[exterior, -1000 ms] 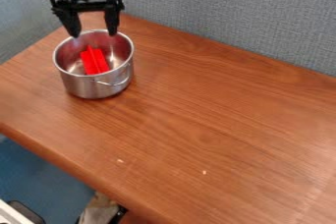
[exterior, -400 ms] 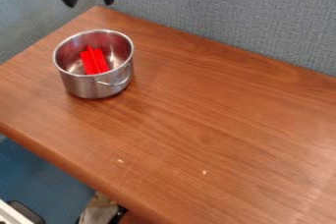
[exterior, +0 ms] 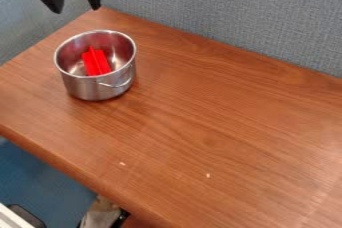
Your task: Put the red object in the metal pot
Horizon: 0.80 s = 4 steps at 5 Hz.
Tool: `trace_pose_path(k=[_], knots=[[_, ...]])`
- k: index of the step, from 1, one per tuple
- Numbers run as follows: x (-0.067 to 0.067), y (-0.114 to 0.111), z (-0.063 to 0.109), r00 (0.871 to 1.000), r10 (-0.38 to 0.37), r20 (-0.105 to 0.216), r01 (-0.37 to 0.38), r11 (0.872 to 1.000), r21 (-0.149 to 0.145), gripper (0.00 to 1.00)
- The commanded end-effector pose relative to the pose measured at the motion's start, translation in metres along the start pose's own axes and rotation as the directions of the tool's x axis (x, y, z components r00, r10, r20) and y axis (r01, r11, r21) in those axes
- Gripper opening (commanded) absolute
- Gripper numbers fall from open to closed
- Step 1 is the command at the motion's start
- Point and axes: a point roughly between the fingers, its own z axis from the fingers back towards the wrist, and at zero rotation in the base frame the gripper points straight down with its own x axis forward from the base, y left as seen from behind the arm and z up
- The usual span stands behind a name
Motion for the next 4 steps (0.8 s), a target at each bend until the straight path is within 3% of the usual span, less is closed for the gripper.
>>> trace_pose_path(k=[1, 4], knots=[[0.012, -0.004, 0.012, 0.999, 0.008, 0.05, -0.009, 1.0, 0.026, 1.0], [0.029, -0.014, -0.007, 1.0, -0.026, -0.007, 0.026, 1.0, -0.003, 1.0]])
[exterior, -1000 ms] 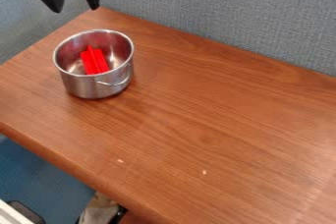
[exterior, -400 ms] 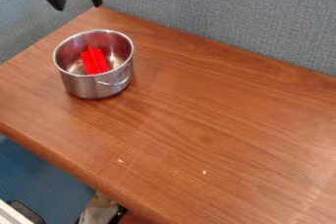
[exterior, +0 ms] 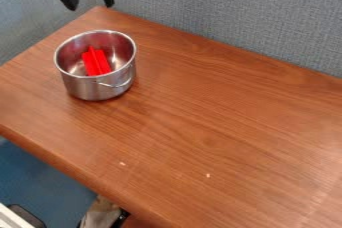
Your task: Put the red object in the metal pot
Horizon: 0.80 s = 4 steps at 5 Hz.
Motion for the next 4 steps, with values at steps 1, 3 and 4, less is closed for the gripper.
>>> trace_pose_path(k=[1, 3, 4], knots=[[0.008, -0.006, 0.021, 0.998, -0.011, 0.055, 0.011, 1.0, 0.001, 1.0], [-0.006, -0.02, 0.041, 0.996, -0.056, 0.065, 0.054, 0.998, 0.027, 0.0], [-0.02, -0.03, 0.054, 0.992, -0.107, 0.071, 0.103, 0.993, 0.056, 1.0]])
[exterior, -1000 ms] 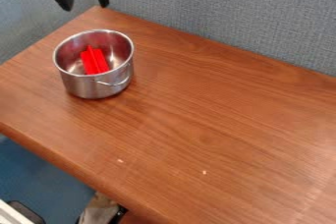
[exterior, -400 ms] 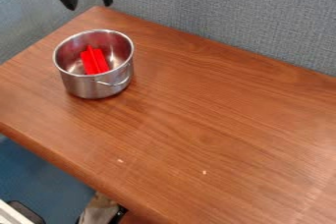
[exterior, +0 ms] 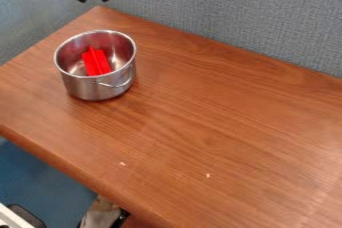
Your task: Put the red object in the metal pot
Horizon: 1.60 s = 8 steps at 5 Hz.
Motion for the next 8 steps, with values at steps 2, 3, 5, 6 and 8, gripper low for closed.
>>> trace_pose_path(k=[2, 3, 5, 6, 8], knots=[[-0.006, 0.03, -0.001, 0.994, 0.053, 0.099, -0.059, 0.997, 0.053, 1.0], [-0.005, 0.043, -0.01, 0.987, 0.096, 0.128, -0.105, 0.992, 0.065, 1.0], [-0.004, 0.063, -0.042, 0.993, 0.045, 0.111, -0.051, 0.997, 0.052, 1.0], [0.009, 0.051, -0.028, 0.994, -0.035, 0.103, 0.034, 0.999, 0.011, 1.0], [0.011, 0.002, -0.018, 0.987, -0.146, 0.066, 0.148, 0.988, -0.036, 1.0]])
